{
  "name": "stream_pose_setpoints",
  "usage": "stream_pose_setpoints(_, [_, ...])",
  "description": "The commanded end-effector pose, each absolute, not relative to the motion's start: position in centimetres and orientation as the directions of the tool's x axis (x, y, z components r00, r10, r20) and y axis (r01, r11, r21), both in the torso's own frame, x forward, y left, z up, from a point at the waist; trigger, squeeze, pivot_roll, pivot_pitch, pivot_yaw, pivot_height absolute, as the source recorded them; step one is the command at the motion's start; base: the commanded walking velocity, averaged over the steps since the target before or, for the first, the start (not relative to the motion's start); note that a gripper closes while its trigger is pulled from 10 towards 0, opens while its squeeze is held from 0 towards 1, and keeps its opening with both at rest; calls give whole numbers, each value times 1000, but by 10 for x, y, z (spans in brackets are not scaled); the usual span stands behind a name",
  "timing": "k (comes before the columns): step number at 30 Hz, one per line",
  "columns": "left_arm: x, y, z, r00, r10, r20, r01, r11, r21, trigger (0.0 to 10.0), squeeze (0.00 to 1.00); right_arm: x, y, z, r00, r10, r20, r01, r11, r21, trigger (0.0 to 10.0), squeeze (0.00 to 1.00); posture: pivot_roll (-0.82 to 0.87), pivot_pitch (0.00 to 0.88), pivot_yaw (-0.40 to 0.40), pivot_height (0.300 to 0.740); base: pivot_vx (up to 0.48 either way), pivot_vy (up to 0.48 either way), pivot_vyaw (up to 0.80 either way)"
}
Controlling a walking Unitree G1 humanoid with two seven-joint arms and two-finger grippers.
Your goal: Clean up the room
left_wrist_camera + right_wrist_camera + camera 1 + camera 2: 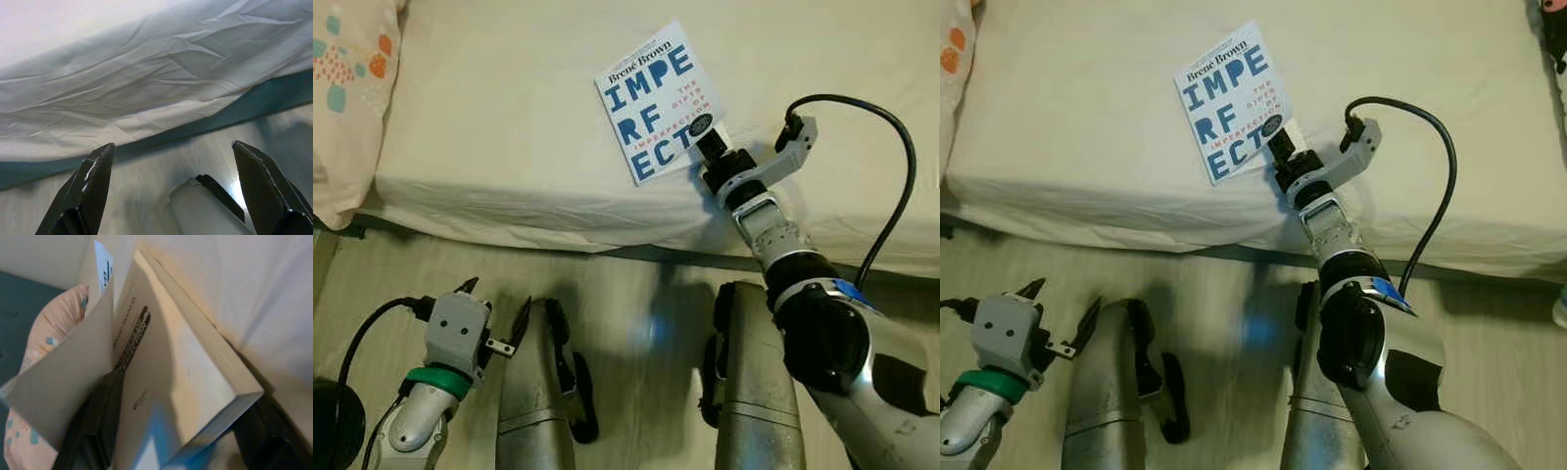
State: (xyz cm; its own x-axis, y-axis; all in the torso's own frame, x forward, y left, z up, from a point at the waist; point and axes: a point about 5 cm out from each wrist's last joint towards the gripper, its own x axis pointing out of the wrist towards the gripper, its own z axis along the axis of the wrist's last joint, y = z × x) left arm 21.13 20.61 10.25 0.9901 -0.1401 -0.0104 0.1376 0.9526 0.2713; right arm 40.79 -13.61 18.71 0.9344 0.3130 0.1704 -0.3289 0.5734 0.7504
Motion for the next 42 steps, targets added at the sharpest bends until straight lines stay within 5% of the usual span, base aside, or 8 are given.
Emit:
stream_pose_setpoints(1, [202, 211, 91, 989, -121, -84, 140, 951, 275, 10000, 0, 396, -114, 148, 920, 393, 1, -245, 571, 784, 0, 0, 196, 541, 195, 540, 0, 0, 0])
stream_pose_setpoints(16, [221, 213, 104, 998, -49, -28, 53, 985, 166, 10000, 0, 392, -141, 141, 933, 358, 45, -252, 556, 792, 0, 0, 153, 478, 161, 540, 0, 0, 0])
stream_pose_setpoints(23, [243, 212, 113, 999, -26, 25, 24, 996, 88, 10000, 0, 396, -156, 166, 907, 366, 209, -383, 506, 773, 0, 0, 126, 396, 119, 540, 0, 0, 0])
stream_pose_setpoints(31, [285, 211, 136, 990, -50, 133, 70, 987, -144, 10000, 0, 396, -160, 209, 734, 524, 431, -667, 440, 601, 0, 0, 38, 267, 80, 540, 0, 0, 0])
stream_pose_setpoints(36, [293, 211, 141, 986, -52, 157, 84, 974, -208, 10000, 0, 394, -165, 219, 693, 539, 479, -713, 415, 565, 0, 0, 9, 227, 73, 540, 0, 0, 0])
stream_pose_setpoints(40, [317, 205, 154, 975, -71, 210, 165, 865, -474, 10000, 0, 368, -177, 247, 465, 636, 615, -882, 272, 386, 0, 0, -46, 157, 72, 540, 0, 0, 0])
stream_pose_setpoints(42, [319, 204, 155, 974, -75, 216, 175, 851, -495, 10000, 0, 366, -177, 249, 442, 646, 622, -893, 255, 370, 0, 0, -51, 152, 72, 540, 0, 0, 0])
